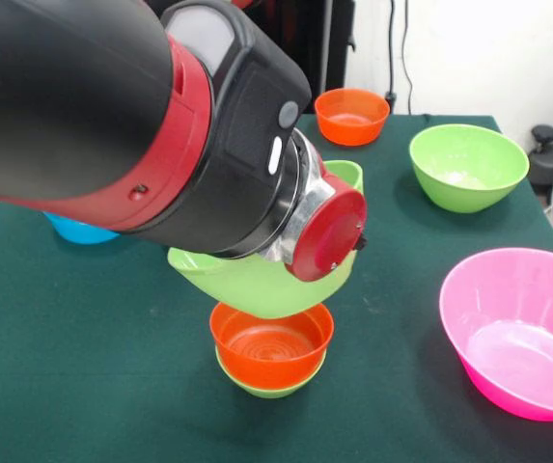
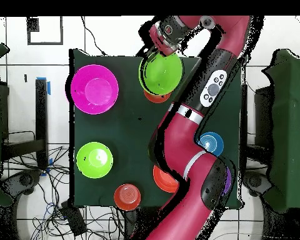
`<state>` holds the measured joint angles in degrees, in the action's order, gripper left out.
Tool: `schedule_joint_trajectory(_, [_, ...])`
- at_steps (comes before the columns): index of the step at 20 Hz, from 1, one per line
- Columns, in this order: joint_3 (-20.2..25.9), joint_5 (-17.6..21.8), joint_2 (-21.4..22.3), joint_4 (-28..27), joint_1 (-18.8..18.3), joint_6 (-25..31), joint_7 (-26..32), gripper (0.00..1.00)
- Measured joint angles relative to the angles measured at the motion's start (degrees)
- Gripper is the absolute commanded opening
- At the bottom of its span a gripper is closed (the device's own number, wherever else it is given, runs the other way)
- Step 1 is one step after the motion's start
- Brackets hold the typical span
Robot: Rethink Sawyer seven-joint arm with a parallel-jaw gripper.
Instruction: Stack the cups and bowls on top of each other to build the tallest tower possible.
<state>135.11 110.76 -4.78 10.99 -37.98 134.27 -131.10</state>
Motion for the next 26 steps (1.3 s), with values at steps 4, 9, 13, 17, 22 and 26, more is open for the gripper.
schedule_joint_trajectory(4, [0.00, 2.55, 0.00, 0.00, 0.00, 1.56, 0.00, 0.00])
schedule_joint_trajectory(9, [0.21, 5.60, -0.04, -0.06, 0.00, 2.18, 0.00, 0.00])
schedule_joint_trajectory(13, [0.73, 8.07, -0.08, -0.16, 0.01, 2.17, 0.00, 0.00])
schedule_joint_trajectory(17, [1.91, 11.73, -0.26, -0.27, 0.00, 2.16, 0.00, 0.00])
schedule_joint_trajectory(22, [4.17, 15.37, -1.02, -0.35, 0.00, 2.16, 0.00, 0.00])
schedule_joint_trajectory(26, [5.73, 18.19, -1.51, -0.45, 0.00, 2.15, -0.06, 0.00])
